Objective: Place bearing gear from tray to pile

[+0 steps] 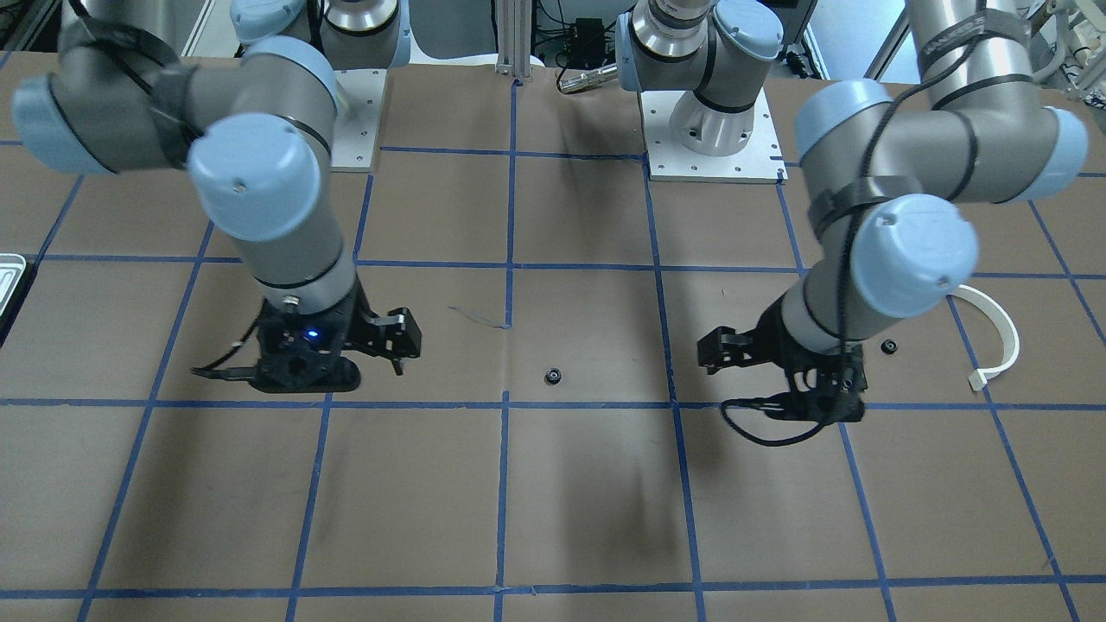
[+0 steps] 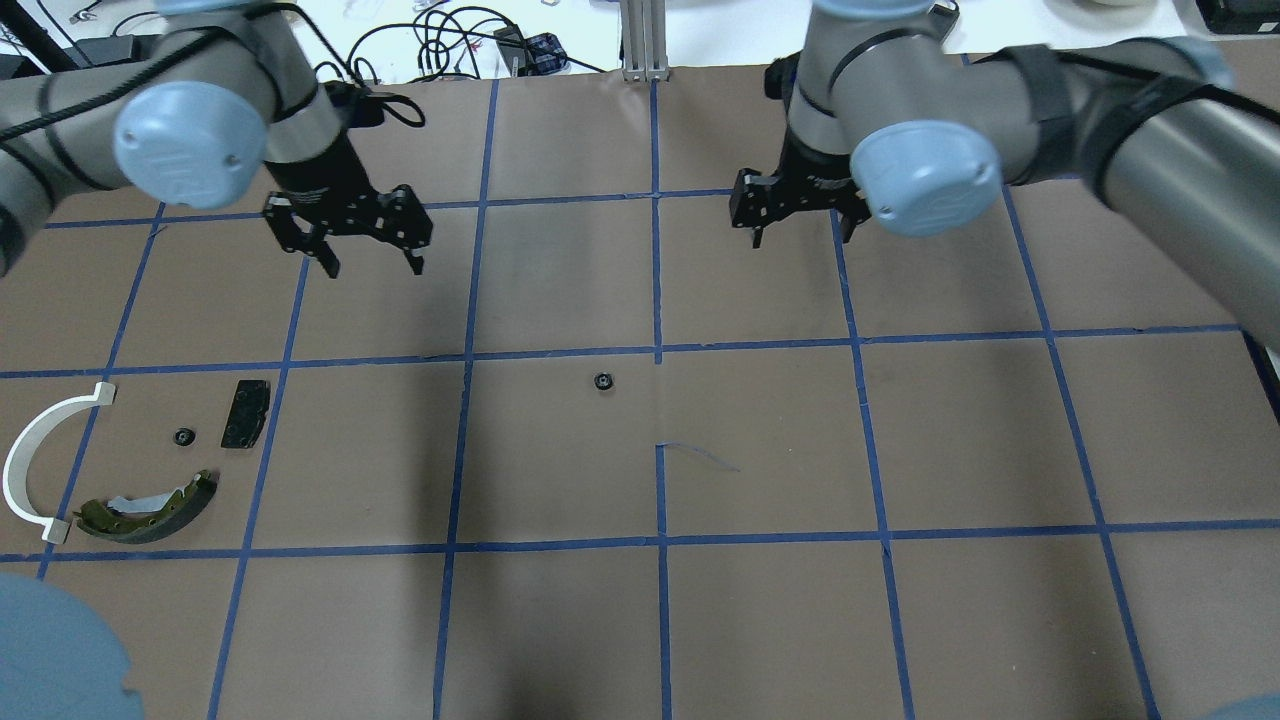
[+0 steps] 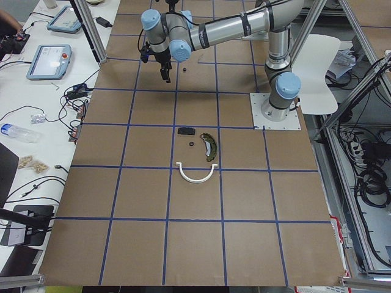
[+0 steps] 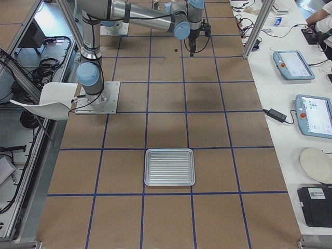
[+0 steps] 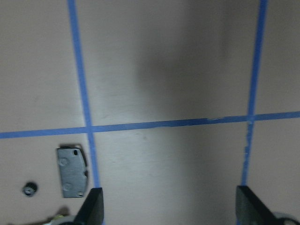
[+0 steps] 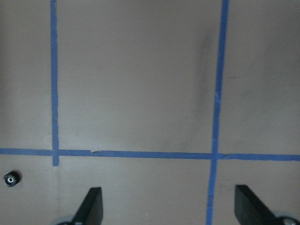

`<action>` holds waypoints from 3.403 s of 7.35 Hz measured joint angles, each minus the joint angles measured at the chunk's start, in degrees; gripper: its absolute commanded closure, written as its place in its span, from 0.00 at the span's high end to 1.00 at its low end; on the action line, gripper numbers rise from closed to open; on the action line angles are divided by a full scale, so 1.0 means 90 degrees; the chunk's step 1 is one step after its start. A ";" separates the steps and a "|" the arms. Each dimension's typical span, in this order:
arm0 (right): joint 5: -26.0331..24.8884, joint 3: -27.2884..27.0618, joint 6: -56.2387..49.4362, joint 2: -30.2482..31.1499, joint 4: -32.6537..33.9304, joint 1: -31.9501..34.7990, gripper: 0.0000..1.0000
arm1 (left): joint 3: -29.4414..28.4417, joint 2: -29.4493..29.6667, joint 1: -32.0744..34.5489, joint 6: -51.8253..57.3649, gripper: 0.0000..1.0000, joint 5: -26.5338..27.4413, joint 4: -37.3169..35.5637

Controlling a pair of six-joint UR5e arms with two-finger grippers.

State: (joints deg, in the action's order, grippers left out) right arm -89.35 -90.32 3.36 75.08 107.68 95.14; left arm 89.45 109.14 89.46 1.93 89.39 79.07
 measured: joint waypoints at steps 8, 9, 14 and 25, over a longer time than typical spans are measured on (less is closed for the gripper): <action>-0.0258 0.0214 -0.0254 0.1438 -0.1538 -0.0175 1.00 | 0.0898 0.0862 0.1832 -0.1392 1.00 -0.0206 -0.1743; -0.0291 0.0193 -0.0424 0.1457 -0.1514 -0.0184 1.00 | 0.0934 0.0917 0.1854 -0.1401 0.96 -0.0246 -0.1769; -0.0271 0.0238 -0.0538 0.1531 -0.1498 -0.0305 1.00 | 0.1159 0.1017 0.1925 -0.1469 0.75 -0.0290 -0.2043; -0.0247 0.0212 -0.0266 0.1753 -0.1526 -0.0530 1.00 | 0.1129 0.1092 0.1909 -0.1657 0.00 -0.0405 -0.2287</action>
State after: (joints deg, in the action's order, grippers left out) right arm -91.57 -88.41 0.97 90.86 93.95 90.36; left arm 99.61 118.96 106.64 -12.98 85.75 58.49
